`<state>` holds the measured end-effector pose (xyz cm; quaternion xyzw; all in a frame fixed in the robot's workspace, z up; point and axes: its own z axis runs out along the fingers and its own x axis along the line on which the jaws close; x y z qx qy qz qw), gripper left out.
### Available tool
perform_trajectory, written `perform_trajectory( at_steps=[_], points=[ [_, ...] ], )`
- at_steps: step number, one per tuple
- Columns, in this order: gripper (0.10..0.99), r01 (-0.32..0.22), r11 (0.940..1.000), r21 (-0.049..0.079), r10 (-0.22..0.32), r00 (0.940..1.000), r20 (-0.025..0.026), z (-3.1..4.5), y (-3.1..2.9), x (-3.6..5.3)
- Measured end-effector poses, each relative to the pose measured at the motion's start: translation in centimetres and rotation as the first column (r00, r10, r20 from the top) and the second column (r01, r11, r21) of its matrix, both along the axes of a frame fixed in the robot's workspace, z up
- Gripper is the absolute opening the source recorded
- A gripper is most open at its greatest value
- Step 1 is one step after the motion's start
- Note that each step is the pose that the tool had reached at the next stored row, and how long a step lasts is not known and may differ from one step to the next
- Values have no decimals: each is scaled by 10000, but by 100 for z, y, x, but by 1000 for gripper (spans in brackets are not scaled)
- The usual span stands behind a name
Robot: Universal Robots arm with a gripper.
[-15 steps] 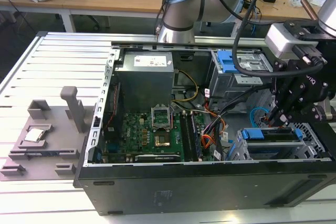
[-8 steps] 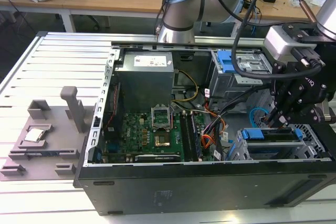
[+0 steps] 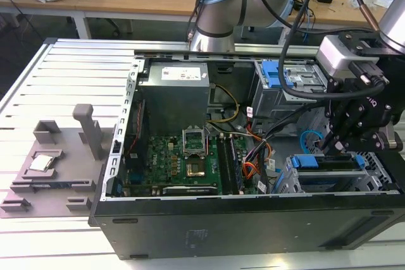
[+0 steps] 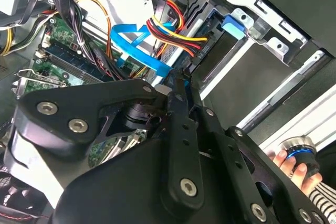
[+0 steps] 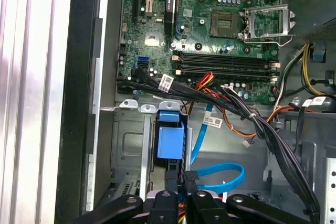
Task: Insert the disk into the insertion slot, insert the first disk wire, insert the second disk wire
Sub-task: 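Insert the second disk wire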
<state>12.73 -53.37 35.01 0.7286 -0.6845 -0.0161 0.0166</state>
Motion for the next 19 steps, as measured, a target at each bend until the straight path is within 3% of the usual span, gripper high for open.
perform_trajectory(
  at_steps=[19],
  points=[
    [165,0,10000,-2,0,10000,-1,-105,-21,50]
  ],
)
